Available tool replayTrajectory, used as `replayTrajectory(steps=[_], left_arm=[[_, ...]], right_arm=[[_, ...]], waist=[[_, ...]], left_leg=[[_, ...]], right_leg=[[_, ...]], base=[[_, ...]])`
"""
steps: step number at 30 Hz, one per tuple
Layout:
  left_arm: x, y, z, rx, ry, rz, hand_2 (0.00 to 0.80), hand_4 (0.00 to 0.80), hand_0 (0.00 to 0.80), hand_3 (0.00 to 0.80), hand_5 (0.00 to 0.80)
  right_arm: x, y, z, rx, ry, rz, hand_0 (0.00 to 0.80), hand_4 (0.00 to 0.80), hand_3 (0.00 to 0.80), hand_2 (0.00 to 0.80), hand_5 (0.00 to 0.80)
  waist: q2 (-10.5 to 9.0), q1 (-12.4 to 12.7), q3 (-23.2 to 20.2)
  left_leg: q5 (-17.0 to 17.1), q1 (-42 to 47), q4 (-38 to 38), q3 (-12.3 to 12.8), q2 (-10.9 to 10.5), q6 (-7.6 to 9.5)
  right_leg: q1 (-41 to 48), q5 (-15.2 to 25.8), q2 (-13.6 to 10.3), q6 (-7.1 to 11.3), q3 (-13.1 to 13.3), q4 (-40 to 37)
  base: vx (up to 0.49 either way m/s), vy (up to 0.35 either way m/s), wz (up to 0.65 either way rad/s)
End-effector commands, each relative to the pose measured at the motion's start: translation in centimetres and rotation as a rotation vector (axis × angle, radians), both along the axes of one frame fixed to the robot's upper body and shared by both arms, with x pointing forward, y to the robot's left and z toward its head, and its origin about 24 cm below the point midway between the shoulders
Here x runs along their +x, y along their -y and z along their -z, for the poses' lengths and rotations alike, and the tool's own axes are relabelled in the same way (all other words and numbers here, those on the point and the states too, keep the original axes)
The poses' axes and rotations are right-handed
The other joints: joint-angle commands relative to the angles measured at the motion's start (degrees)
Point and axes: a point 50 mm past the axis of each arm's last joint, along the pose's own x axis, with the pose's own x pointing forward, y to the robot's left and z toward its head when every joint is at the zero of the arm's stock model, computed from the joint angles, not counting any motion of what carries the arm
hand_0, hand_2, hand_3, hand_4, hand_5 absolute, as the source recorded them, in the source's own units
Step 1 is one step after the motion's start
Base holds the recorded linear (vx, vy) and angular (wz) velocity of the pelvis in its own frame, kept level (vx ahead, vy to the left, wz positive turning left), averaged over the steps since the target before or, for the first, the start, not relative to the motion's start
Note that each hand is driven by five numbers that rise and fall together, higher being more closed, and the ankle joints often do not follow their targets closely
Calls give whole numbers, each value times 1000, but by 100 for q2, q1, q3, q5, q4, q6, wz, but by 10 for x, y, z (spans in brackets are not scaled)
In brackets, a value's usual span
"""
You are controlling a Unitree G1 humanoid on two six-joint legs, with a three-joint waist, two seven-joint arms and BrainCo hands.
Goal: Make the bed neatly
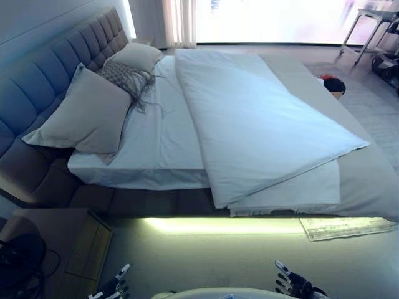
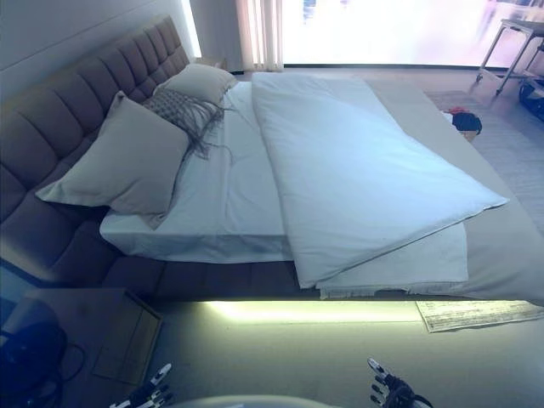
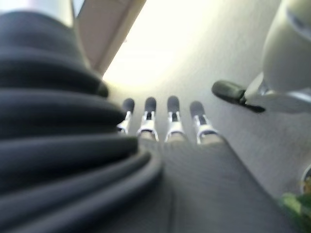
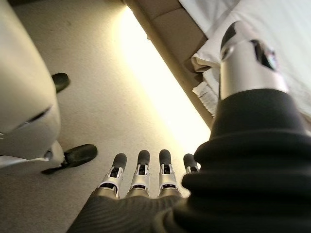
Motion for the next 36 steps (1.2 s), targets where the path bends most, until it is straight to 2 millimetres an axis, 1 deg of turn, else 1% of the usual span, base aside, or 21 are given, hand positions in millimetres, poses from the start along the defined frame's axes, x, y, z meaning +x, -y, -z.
replayTrajectory(steps=[1,5,7,13,17,20,22,25,30,36], left_arm=[[9,14,4,-42,33,-69,0,0,0,0,0],[10,20,5,-60,60,-92,0,0,0,0,0],[8,23,6,-66,43,-79,0,0,0,0,0],[8,29,8,-87,41,-108,0,0,0,0,0],[6,32,9,-96,37,-117,0,0,0,0,0],[7,34,9,-92,34,-116,0,0,0,0,0],[11,34,9,-95,47,-116,0,0,0,0,0],[15,36,8,-90,49,-98,0,0,0,0,0],[6,33,9,-81,14,-65,0,0,0,0,0],[0,33,10,-84,-15,-54,0,0,0,0,0]], right_arm=[[9,-11,2,48,27,77,0,0,0,0,0],[5,-18,5,58,2,79,0,0,0,0,0],[1,-19,6,59,-11,115,0,0,0,0,0],[-7,-19,7,62,-44,109,0,0,0,0,0],[0,-22,7,87,-16,91,0,0,0,0,0],[9,-23,5,89,1,82,0,0,0,0,0],[18,-23,3,88,16,63,0,0,0,0,0],[25,-24,2,89,26,37,0,0,0,0,0],[21,-29,4,112,27,55,0,0,0,0,0],[11,-29,6,120,1,74,0,0,0,0,0]], waist=[[49,127,-7],[66,100,-6],[74,82,-6],[130,47,-2],[139,63,13],[143,85,42],[154,97,89],[154,139,141],[99,171,109],[91,169,146]], left_leg=[[-562,233,2,-366,-402,282],[-569,240,2,-338,-406,277],[-563,239,2,-327,-404,281],[-551,226,2,-319,-401,273],[-536,210,2,-325,-406,270],[-520,191,2,-334,-409,271],[-503,168,2,-339,-411,273],[-493,167,2,-385,-420,280],[-488,181,2,-438,-442,287],[-479,174,2,-457,-448,301]], right_leg=[[-235,243,221,109,121,37],[-223,249,210,109,123,14],[-234,257,216,111,138,23],[-248,268,218,111,149,26],[-269,273,218,110,147,42],[-288,278,218,107,142,56],[-316,280,216,100,142,73],[-311,291,218,91,121,78],[-282,286,213,89,133,82],[-309,260,224,81,120,124]], base=[[0,0,0],[0,0,0],[0,0,0],[0,0,0],[0,0,0],[0,0,0],[-18,-3,0],[-11,-5,0],[53,-31,3],[32,-33,1]])
